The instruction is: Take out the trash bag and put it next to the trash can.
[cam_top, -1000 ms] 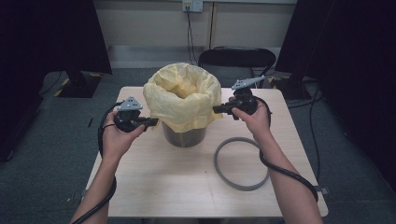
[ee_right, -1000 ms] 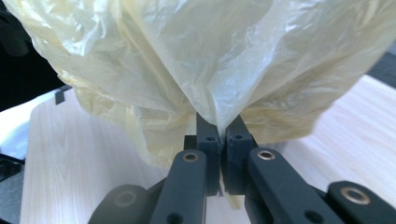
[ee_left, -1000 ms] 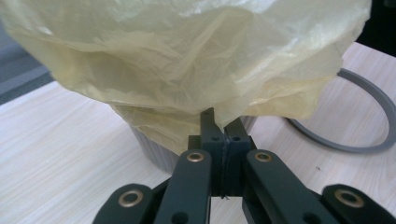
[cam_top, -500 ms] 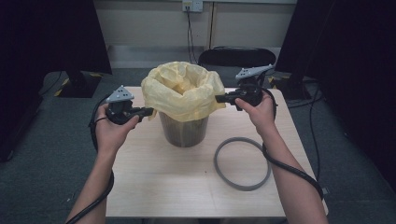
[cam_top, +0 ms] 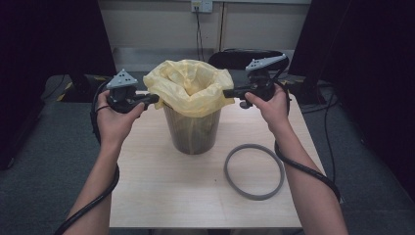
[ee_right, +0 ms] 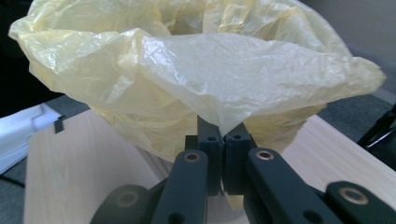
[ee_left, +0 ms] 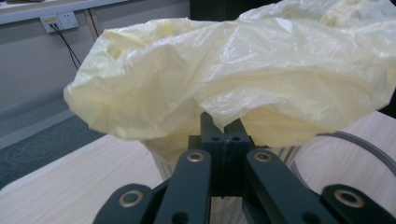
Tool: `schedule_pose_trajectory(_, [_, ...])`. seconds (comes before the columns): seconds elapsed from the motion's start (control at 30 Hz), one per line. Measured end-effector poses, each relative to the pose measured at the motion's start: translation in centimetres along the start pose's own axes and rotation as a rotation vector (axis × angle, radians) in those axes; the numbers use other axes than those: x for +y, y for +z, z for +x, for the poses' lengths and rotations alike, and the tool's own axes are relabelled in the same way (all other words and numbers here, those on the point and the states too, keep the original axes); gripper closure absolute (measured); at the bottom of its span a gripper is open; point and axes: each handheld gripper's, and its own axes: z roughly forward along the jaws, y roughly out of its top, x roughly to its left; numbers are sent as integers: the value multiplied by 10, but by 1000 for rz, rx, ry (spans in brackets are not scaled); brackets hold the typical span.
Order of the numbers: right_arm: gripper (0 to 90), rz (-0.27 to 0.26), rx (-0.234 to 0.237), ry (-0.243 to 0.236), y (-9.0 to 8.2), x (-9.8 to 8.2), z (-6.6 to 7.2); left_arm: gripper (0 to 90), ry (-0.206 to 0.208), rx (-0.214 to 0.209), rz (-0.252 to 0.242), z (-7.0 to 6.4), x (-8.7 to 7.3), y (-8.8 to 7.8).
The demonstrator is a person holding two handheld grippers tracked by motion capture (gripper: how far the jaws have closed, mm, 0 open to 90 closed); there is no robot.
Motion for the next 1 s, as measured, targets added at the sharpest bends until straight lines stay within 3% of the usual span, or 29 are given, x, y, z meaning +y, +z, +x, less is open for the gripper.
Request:
schedule_pose_trajectory(0.17, [884, -14, -5, 13, 2, 9, 1, 900, 7, -2, -10, -1, 11, 5])
schedule_pose_trajectory(0.5, [884, 1, 4, -7, 21, 21, 4, 900, 0, -9, -40, 3, 22, 25])
schedule_pose_trajectory(0.77, [884, 13, 44, -6, 39, 30, 7, 900, -21, -87, -24, 1, 27, 46])
schedule_pose_trajectory(1.0, [884, 17, 68, -10, 51, 40, 10, 900, -7, -103, -19, 0, 31, 56])
